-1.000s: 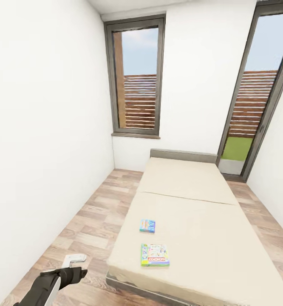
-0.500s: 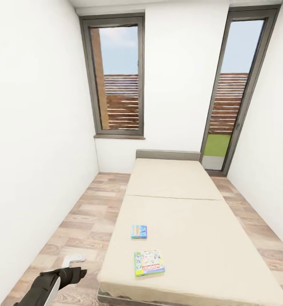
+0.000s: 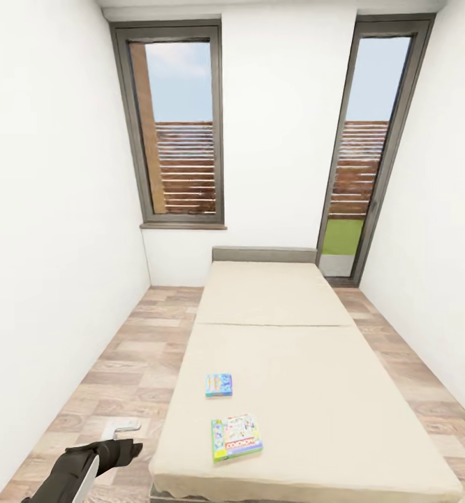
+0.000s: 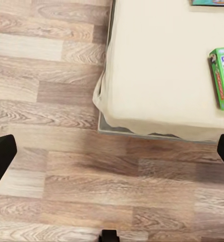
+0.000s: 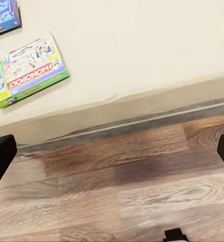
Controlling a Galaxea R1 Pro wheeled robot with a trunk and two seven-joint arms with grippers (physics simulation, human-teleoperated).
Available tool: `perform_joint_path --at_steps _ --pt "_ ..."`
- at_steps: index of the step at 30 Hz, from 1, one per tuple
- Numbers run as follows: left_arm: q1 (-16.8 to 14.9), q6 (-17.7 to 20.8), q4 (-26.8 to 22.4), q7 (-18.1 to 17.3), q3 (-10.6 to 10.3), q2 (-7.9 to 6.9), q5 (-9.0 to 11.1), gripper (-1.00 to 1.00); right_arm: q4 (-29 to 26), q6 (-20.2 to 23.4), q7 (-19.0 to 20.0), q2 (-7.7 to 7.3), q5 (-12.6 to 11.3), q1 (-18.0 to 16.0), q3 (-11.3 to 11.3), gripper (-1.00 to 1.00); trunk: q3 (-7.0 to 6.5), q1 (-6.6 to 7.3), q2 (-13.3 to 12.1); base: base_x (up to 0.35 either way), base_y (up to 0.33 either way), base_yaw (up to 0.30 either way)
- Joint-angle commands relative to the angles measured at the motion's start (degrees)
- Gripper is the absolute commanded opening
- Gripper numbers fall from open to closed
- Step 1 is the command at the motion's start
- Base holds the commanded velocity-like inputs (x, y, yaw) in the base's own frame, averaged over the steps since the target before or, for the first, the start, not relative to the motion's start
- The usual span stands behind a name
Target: Put all the toys in the child's room - the three board games (two on the bed and one on the table), the two jigsaw puzzles on the table, and the tennis ball on the table - inside the toy box on the table in the child's room.
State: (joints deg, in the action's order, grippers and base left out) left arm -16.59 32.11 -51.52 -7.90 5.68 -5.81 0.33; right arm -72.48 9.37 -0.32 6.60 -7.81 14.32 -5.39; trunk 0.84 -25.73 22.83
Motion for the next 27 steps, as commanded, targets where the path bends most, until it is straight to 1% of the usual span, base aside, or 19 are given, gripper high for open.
perform_joint_path --at_steps 1,7,15,22,27 --pt "-0.03 0.32 -0.07 -0.27 0.13 0.01 0.02 1.0 -0.13 0.3 -0.02 0.05 -0.54 0.0 -0.06 1.0 0.09 -0.06 0.09 0.215 0.001 -0.017" --pt "-0.03 0.32 -0.07 -0.27 0.13 -0.03 0.02 1.0 -0.14 0.3 -0.02 0.0 -0.54 0.0 -0.06 1.0 0.09 -0.06 0.09 0.222 0.0 -0.008" --pt "-0.03 0.32 -0.07 -0.27 0.13 0.01 0.02 1.0 -0.13 0.3 -0.02 0.0 -0.54 0.0 -0.06 1.0 0.09 -0.06 0.09 0.092 0.007 -0.002" --pt "-0.03 0.32 0.0 -0.24 -0.02 0.03 0.0 1.0 -0.12 0.3 0.0 0.06 -0.54 0.0 -0.06 1.0 0.09 -0.06 0.09 0.181 0.04 0.0" --pt "-0.03 0.32 0.01 -0.13 -0.31 0.21 -0.05 1.0 -0.12 0.3 -0.07 0.1 -0.54 0.0 -0.06 1.0 0.12 -0.06 0.09 0.051 0.007 0.0"
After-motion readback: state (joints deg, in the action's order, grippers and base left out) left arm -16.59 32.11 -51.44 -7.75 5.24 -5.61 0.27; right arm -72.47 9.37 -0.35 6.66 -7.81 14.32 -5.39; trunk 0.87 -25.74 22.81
